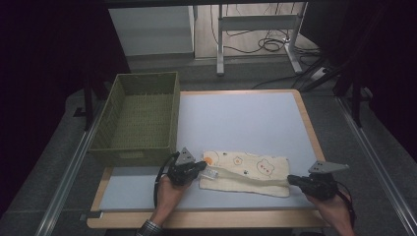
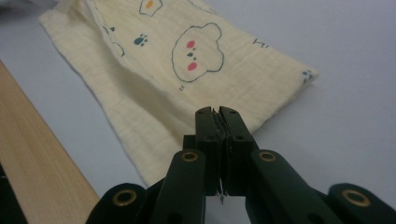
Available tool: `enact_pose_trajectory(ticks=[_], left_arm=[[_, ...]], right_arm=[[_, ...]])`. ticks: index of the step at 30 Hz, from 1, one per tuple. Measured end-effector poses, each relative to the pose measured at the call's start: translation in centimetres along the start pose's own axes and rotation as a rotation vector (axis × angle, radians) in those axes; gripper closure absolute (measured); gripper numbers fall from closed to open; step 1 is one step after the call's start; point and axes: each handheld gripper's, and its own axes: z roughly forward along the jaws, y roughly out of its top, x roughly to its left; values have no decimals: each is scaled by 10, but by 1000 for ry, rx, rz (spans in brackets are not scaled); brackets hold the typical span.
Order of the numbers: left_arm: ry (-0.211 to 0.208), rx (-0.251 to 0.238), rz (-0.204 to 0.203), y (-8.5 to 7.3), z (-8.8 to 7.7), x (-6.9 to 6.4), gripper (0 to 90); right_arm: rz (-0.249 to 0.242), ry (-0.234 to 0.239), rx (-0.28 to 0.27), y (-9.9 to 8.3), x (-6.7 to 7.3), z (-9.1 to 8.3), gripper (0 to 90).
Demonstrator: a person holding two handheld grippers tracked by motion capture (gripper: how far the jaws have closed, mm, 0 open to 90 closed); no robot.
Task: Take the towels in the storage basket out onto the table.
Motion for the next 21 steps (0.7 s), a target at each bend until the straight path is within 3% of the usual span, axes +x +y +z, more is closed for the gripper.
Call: enact_pose_trajectory(ticks=[7,16,21], left_arm=[[-31,30,13,-8,-10,-9,844],[-87,65,-7,-17,-28,-15,708],[-66,95,-10,-18,-36,-15,594]], right_arm=[[-12,21,2,-7,11,-4,866],[3,56,11,-17,20,-10,825],[-4,38,7,-15,20,-20,777]])
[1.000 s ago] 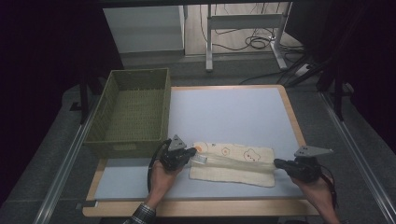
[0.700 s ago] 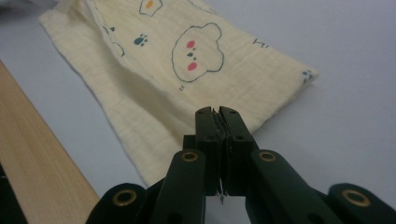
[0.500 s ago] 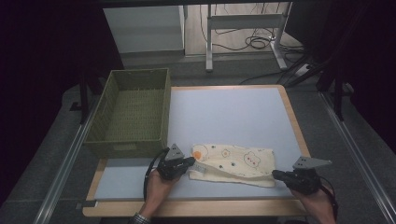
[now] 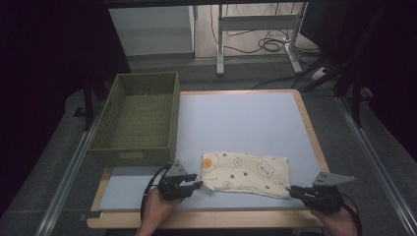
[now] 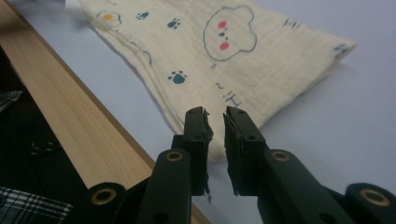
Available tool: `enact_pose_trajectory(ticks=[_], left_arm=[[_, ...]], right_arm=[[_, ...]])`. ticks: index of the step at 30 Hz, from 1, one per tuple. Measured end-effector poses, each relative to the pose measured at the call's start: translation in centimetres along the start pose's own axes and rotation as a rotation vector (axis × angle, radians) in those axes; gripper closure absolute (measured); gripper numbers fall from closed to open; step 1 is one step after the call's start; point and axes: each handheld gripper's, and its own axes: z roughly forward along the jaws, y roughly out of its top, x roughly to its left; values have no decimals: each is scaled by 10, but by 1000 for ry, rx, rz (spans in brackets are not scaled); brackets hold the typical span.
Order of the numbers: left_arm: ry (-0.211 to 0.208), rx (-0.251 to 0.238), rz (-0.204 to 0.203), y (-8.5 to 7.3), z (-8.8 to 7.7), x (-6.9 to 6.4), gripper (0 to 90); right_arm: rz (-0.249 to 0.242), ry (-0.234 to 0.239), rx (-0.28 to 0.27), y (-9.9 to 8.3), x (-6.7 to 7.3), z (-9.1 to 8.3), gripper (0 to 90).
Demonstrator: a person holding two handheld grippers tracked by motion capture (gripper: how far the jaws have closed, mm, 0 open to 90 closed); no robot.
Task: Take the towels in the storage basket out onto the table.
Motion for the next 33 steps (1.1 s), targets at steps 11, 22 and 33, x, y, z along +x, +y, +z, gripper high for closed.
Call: enact_pose_trajectory(ticks=[11,22,33], left_arm=[[42,27,-43,12,-2,10,477],[55,44,-79,30,8,17,406],[75,48,-94,33,7,25,375]], right_arm=[[36,-56,-10,14,-28,10,730],[79,-157,-10,49,-66,47,723],[44,-192,112,57,-73,74,875]])
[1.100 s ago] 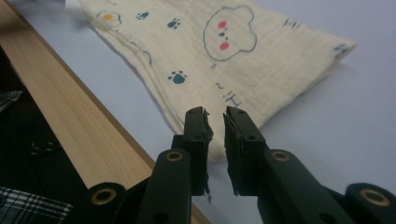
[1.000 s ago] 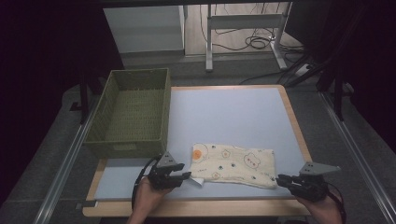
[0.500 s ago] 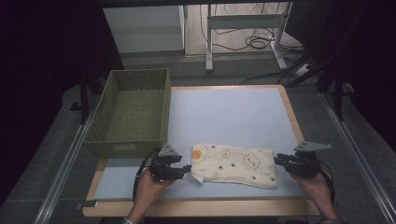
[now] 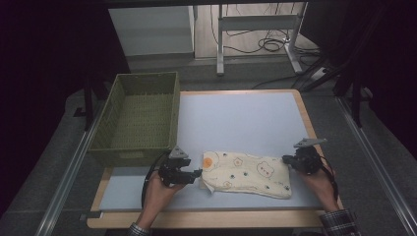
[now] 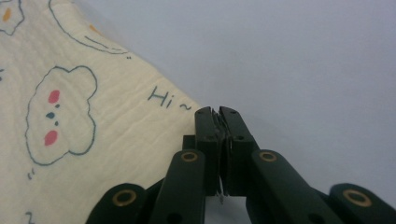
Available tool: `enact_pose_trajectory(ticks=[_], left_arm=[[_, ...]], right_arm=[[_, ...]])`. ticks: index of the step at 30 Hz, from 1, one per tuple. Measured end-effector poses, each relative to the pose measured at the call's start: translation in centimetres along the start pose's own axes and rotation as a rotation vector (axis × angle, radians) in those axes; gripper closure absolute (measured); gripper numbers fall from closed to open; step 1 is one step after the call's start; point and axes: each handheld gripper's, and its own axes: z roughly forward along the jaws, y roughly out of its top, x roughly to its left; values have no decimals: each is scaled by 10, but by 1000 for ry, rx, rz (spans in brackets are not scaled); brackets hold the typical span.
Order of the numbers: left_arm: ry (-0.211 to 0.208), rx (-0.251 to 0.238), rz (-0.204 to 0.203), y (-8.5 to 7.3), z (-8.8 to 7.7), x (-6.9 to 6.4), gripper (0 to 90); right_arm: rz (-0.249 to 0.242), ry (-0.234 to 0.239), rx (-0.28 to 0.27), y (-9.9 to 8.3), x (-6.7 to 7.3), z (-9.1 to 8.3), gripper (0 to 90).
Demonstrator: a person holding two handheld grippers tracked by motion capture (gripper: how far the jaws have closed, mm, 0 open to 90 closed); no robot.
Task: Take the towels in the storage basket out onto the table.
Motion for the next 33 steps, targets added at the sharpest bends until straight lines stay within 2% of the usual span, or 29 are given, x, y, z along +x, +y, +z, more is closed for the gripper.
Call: enact_pose_trajectory(ticks=[9,12,14,16,21,23,25,26,28,30,33], left_arm=[[-5,-5,-2,23,8,1,375],[-8,-4,-1,32,15,1,377],[-9,3,5,39,23,1,384],[15,5,19,46,31,2,411],[15,25,8,62,61,12,520],[32,41,9,65,73,14,523],[29,66,7,66,84,17,540],[28,81,18,66,89,18,567],[25,103,42,65,97,19,705],[12,85,36,65,97,20,845],[53,66,46,66,90,21,866]], right_arm=[[29,-56,-14,12,-28,-2,874],[51,-43,-19,12,-33,-1,872],[55,-39,-19,11,-35,0,870],[52,-39,-20,10,-35,0,868],[52,-31,-27,10,-35,-1,866],[51,-30,-30,11,-35,-1,865],[53,-27,-28,10,-35,-1,865],[53,-25,-26,10,-35,-1,865],[52,-21,-24,10,-36,-2,866],[51,-18,-24,12,-37,-2,866],[49,-21,-26,18,-41,1,868]])
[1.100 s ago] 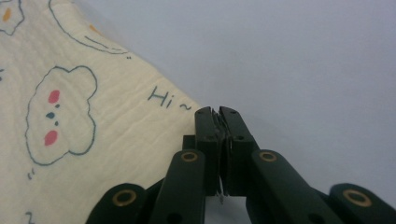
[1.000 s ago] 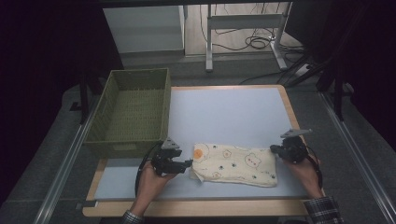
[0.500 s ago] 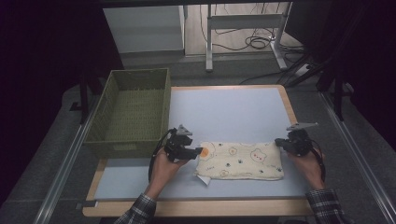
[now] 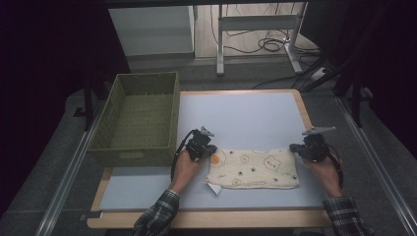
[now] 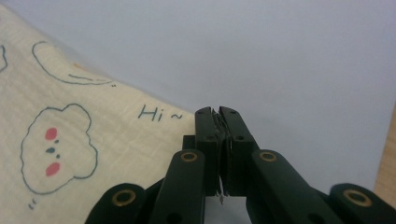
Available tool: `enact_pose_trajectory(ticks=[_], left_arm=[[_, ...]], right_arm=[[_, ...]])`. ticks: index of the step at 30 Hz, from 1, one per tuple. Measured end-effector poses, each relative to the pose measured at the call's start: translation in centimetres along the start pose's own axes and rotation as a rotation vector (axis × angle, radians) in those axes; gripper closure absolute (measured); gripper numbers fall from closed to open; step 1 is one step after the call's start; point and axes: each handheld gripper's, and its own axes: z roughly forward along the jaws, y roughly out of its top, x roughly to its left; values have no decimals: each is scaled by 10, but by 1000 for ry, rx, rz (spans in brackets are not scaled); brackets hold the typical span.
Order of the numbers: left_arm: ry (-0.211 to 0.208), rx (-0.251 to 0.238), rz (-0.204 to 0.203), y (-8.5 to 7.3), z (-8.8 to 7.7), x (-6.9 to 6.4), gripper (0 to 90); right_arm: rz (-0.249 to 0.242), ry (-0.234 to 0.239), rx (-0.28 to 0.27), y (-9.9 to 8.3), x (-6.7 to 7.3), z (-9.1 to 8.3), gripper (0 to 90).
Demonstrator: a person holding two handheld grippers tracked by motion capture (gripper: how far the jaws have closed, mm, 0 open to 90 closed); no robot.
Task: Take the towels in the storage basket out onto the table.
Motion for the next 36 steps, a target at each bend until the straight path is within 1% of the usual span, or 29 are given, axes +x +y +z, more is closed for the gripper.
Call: enact_pose_trajectory(ticks=[1,3,4,6,7,8,9,10,12,13,15,16,17,19,21,25,28,34,35,36], left_arm=[[9,-8,-4,0,-3,0,868],[59,-30,-2,0,-11,1,872],[67,-27,2,0,-12,1,871],[60,-11,6,-1,-10,2,856],[60,-23,3,-2,-9,2,808],[61,-36,-10,-4,-8,4,759],[56,-41,-19,-5,-8,4,727],[40,-56,-26,-7,-7,6,700],[35,-53,-26,-10,-4,8,666],[39,-48,-23,-11,-2,8,624],[59,-42,-10,-14,4,11,566],[60,-48,-9,-15,5,12,532],[57,-64,-12,-16,7,13,501],[40,-90,-19,-19,8,17,442],[33,-105,-12,-22,9,18,431],[34,-107,-8,-22,9,18,418],[37,-111,-6,-22,10,17,417],[37,-113,-7,-23,10,17,419],[39,-114,-3,-23,10,17,419],[38,-114,-7,-23,10,17,419]], right_arm=[[2,-2,-3,4,-1,2,869],[6,-1,-11,13,-4,7,869],[5,-3,-14,17,-5,10,869],[7,-6,-3,24,-5,18,868],[4,-15,8,26,-6,24,865],[6,-15,12,27,-6,27,860],[16,-12,6,27,-6,29,848],[24,-8,-2,27,-6,29,829],[34,-6,-7,25,-6,26,780],[27,-10,-11,23,-6,23,759],[34,-8,-15,20,-5,18,726],[37,-2,-14,18,-5,15,712],[33,0,-17,17,-4,13,701],[34,9,-21,12,-1,5,665],[28,20,-27,8,1,1,636],[24,47,-34,0,11,-8,587],[4,57,-36,-5,19,-13,557],[-22,94,-42,-12,40,-18,523],[-30,101,-42,-13,44,-19,517],[-41,106,-40,-14,50,-19,508]])
